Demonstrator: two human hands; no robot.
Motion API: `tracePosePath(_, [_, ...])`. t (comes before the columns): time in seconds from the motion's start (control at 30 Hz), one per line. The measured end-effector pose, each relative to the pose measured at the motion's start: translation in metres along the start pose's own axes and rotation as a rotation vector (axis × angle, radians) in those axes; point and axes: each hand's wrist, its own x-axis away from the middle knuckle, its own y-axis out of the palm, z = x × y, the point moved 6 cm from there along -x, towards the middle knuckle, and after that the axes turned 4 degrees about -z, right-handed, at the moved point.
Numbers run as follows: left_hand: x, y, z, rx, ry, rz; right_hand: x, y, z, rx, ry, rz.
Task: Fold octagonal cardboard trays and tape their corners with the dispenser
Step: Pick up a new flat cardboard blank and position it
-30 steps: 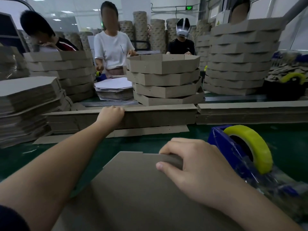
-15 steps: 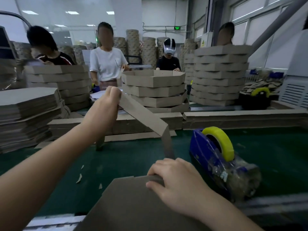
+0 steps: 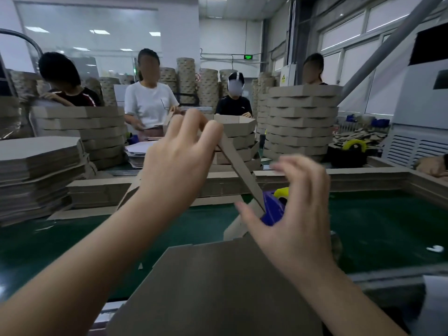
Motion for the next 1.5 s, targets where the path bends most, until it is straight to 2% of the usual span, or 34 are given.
tracePosePath(0.17, [-0.005, -0.020, 0.039, 0.025, 0.104, 0.179, -0.028, -0.004, 0.008, -0.198, 0.131, -0.090])
tracePosePath(0.3, [-0.006, -0.019, 0.046, 0.016, 0.129, 0.225, -0.031, -0.007, 0.014, -0.213, 0.123, -0.108])
tracePosePath(0.57, [0.002, 0.002, 0.027, -0.005, 0.150, 0.142, -0.036, 0.006, 0.018, -0.188, 0.107, -0.123])
tracePosePath(0.73, [0.009, 0.010, 0.016, 0.043, 0.123, 0.126, -0.043, 0.009, 0.017, -0.042, 0.021, -0.147])
tracePosePath(0.93, [0.029, 0.026, -0.002, 0.166, 0.024, -0.020, -0.052, -0.011, 0.019, 0.110, -0.053, -0.166])
tracePosePath(1.13, [0.058, 0.043, -0.029, 0.172, -0.098, -0.121, -0.061, -0.037, 0.034, 0.207, -0.068, -0.195])
tracePosePath(1.23, [0.066, 0.048, -0.038, 0.185, -0.130, -0.118, -0.060, -0.035, 0.037, 0.288, -0.112, -0.258])
tracePosePath(1.4, [0.084, 0.060, -0.062, 0.360, -0.336, -0.224, -0.049, -0.030, 0.060, 0.371, -0.099, -0.425])
tracePosePath(1.5, [0.088, 0.060, -0.060, 0.402, -0.233, -0.298, -0.036, -0.033, 0.078, 0.409, -0.051, -0.518])
